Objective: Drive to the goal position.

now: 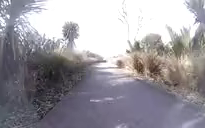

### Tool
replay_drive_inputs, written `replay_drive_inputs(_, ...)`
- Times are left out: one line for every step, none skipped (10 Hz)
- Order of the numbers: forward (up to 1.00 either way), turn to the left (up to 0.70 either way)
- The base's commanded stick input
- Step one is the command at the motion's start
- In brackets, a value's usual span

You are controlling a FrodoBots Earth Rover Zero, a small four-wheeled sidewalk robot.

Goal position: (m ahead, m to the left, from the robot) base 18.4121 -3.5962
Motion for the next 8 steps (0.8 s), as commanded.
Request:
replay_drive_inputs(0.45, -0.27)
replay_drive_inputs(0.45, -0.27)
replay_drive_inputs(0.45, -0.27)
replay_drive_inputs(0.45, -0.27)
replay_drive_inputs(0.45, -0.27)
replay_drive_inputs(0.45, -0.27)
replay_drive_inputs(0.45, -0.27)
replay_drive_inputs(0.45, -0.27)
